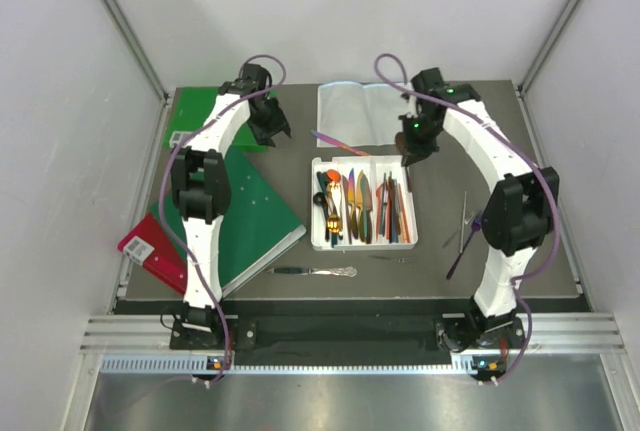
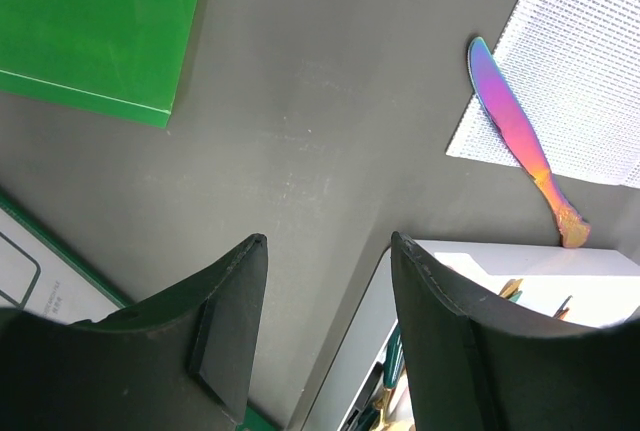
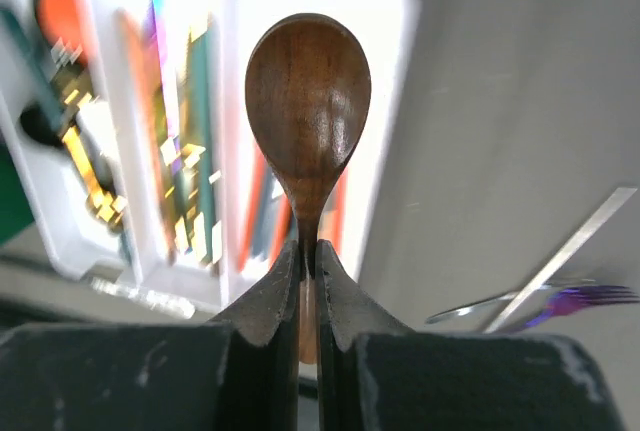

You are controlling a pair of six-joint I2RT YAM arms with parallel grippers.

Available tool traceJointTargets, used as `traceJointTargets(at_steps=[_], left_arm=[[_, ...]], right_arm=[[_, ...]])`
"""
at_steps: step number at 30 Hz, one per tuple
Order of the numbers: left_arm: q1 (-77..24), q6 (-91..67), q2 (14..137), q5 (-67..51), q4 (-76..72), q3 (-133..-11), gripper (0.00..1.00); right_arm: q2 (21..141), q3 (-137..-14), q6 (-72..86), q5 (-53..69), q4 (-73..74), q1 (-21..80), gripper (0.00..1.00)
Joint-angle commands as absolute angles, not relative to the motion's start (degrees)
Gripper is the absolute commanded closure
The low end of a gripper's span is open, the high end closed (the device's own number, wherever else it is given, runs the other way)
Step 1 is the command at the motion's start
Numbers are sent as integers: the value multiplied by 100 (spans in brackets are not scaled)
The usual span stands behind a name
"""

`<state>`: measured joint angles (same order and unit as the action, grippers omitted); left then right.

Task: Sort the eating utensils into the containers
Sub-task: Pick up the spoon from the center of the board, then place the spoon in the storage box.

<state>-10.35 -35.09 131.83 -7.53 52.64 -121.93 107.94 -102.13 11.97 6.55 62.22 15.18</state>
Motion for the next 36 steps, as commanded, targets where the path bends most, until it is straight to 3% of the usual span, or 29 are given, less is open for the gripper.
traceJointTargets(at_steps=[1,20,36], left_arm=[[-1072,-3533,13263,-817,5142,-12384,43],[-1072,-3577,12832,-677,5036,-11690,43],[-1055,-3516,12630,-53,5300,-11681,43]], right_arm=[[10925,-10134,1125,1239,6653,2117,100],[12250,-11231,993,1529,6486,3647,100],[13403,-12409,1881,1740,6592,3612,100]])
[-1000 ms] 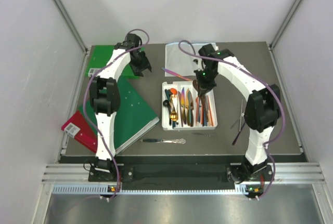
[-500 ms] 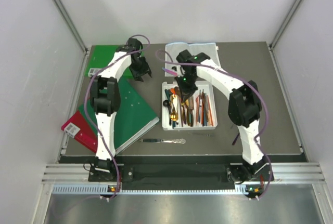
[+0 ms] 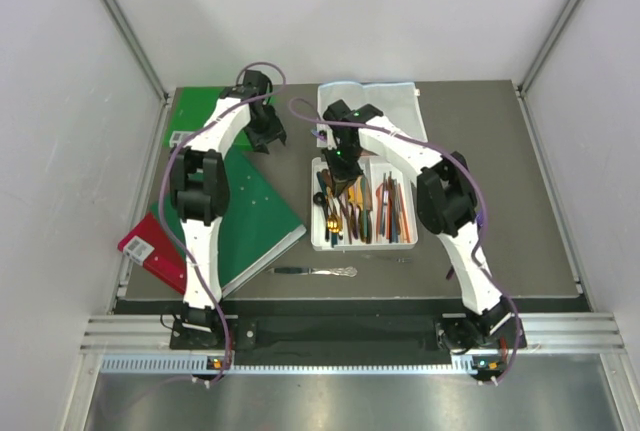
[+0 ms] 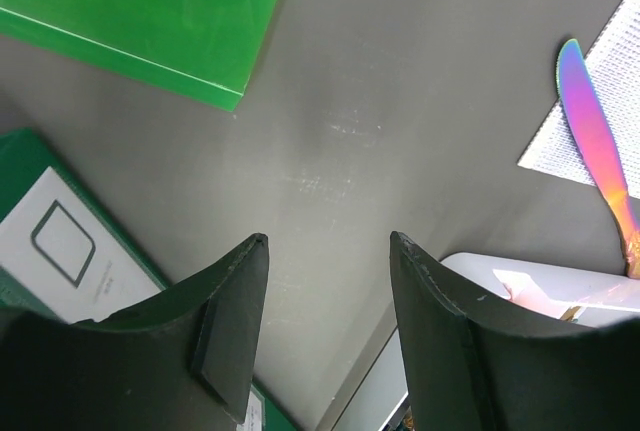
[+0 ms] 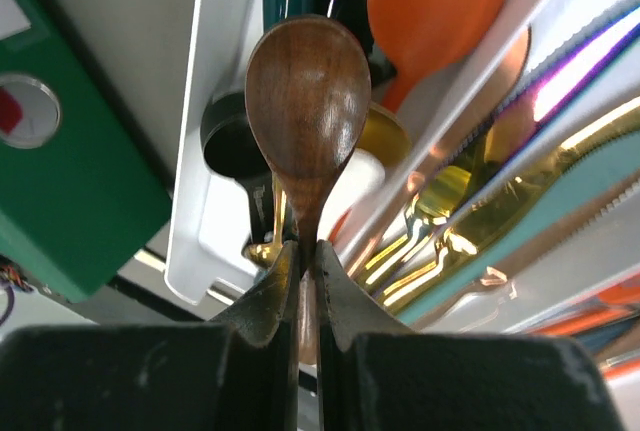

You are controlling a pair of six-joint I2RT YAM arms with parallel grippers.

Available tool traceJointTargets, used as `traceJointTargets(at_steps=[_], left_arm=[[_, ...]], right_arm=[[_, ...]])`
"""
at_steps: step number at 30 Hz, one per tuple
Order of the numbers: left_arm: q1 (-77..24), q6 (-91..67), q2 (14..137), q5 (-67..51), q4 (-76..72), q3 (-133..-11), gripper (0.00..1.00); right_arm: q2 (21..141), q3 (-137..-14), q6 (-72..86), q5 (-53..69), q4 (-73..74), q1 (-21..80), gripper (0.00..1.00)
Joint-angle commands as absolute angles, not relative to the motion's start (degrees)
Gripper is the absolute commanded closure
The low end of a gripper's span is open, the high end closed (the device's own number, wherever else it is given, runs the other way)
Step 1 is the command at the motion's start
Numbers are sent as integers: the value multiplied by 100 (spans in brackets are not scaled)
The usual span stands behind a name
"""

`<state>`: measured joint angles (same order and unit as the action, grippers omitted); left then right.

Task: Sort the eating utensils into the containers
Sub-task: Place the spoon in the storage box.

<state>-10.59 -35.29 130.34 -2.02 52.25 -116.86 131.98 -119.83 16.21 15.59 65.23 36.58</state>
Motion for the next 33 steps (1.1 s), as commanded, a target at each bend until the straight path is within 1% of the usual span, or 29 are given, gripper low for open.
traceJointTargets(at_steps=[1,5,6,8,9,10,12,17,19,21,24,25,27,28,30,31,33], left_arm=[[-1055,-3507,12630,-53,5291,-11672,43],[-1055,-3507,12630,-53,5300,-11681,43],[-1055,-3498,12621,-53,5309,-11681,43],[-1055,-3498,12630,-53,5300,-11672,43],[-1055,-3507,12647,-53,5300,-11681,43],[-1055,-3507,12656,-88,5291,-11672,44],[-1055,-3524,12674,-123,5265,-11672,44],[-1055,-3542,12762,-185,5247,-11795,44],[-1046,-3559,12805,-202,5247,-11865,44],[-1055,-3568,12832,-211,5247,-11900,44],[-1055,-3568,12876,-202,5256,-11997,44],[-1055,-3568,12885,-211,5265,-12049,44],[-1055,-3568,12920,-228,5265,-12085,44],[-1046,-3568,12929,-237,5256,-12120,44],[-1055,-3577,12964,-264,5256,-12172,44],[-1055,-3577,12973,-272,5256,-12199,44],[-1055,-3568,12990,-272,5247,-12243,44]], right_arm=[[13447,-12471,1924,1749,6635,3612,100],[13640,-12647,1978,1767,6776,3586,99],[13658,-12656,1978,1784,6794,3577,91],[13650,-12691,1951,1968,6768,3542,85],[13615,-12691,1942,2004,6733,3533,79],[13562,-12683,1925,2013,6663,3542,75],[13351,-12578,1899,1995,6549,3533,70],[12772,-12235,1925,1951,6223,3340,69],[12456,-12191,1968,1838,6249,3174,69],[12139,-11884,2047,1619,6188,2989,69],[11436,-11138,2302,1136,6056,2489,68],[11104,-10683,2346,1012,6038,2174,68],[10794,-10172,2417,679,6038,1664,68],[10541,-9673,2408,625,6090,1487,68],[10302,-9240,2321,441,6179,1066,68],[10057,-8828,2268,396,6187,976,68],[9862,-8492,2136,230,6179,844,68]])
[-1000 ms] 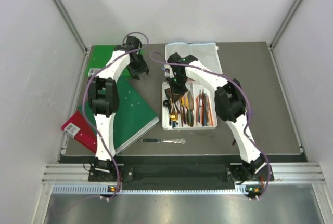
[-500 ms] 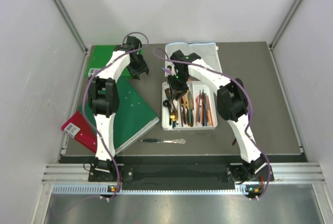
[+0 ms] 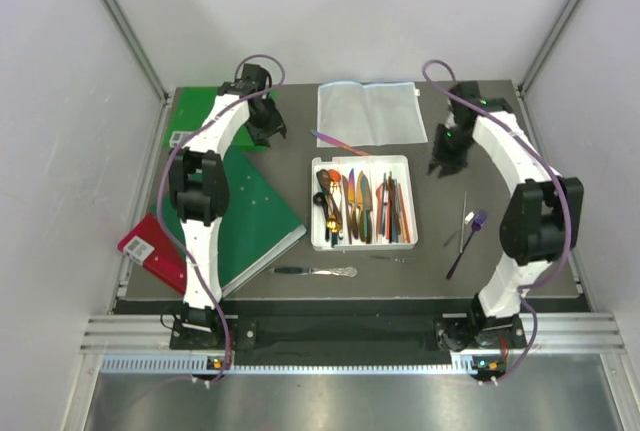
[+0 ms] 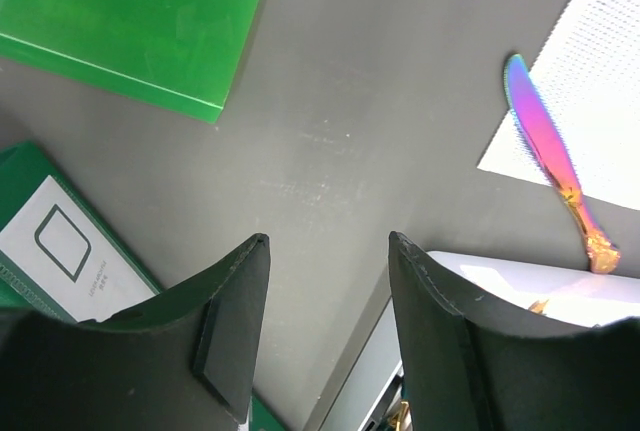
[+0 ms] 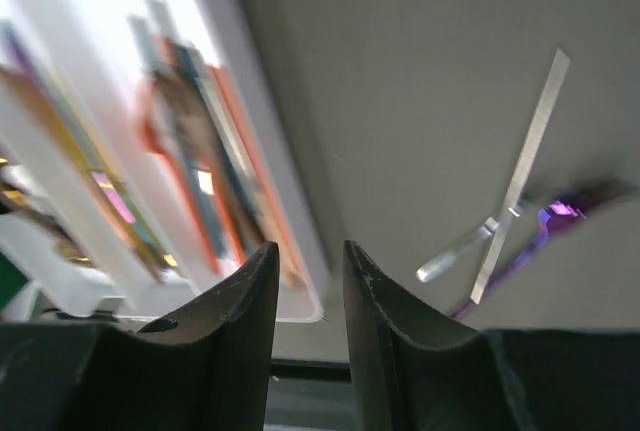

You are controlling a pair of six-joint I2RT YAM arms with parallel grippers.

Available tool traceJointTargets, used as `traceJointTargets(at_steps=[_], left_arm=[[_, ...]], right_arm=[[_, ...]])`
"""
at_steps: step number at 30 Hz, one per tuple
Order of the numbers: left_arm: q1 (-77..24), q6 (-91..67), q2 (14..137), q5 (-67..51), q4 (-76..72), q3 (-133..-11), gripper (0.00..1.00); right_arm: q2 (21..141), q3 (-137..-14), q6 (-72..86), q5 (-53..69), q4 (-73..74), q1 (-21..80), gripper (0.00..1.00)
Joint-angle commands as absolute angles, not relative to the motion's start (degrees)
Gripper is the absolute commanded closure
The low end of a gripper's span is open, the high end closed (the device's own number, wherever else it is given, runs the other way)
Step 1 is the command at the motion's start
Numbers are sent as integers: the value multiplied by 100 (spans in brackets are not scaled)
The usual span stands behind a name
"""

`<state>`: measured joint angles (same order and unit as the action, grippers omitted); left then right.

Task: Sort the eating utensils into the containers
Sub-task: Place the spoon in the storage box, then pick up the chopstick from the center of the board.

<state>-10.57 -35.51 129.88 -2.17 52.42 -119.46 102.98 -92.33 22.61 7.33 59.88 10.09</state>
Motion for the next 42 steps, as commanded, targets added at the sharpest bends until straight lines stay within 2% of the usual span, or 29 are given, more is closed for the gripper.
traceJointTargets(at_steps=[1,6,9,17,27,42], left_arm=[[-1046,-3568,13008,-281,5256,-12261,44],[-1037,-3586,13069,-378,5230,-12313,44],[-1020,-3586,13096,-422,5238,-12357,44],[-976,-3595,13113,-536,5230,-12252,44],[-976,-3630,13210,-642,5194,-12375,44],[-976,-3612,13201,-554,5238,-12340,44]], right_arm=[[9748,-8221,2118,202,6170,826,68],[9782,-7700,2118,159,5924,817,67],[9887,-7699,2180,-139,5994,809,70],[9756,-7629,2232,-870,6065,493,68],[10072,-7199,2040,-923,5669,44,66],[10810,-7506,1714,-721,5353,-228,66]])
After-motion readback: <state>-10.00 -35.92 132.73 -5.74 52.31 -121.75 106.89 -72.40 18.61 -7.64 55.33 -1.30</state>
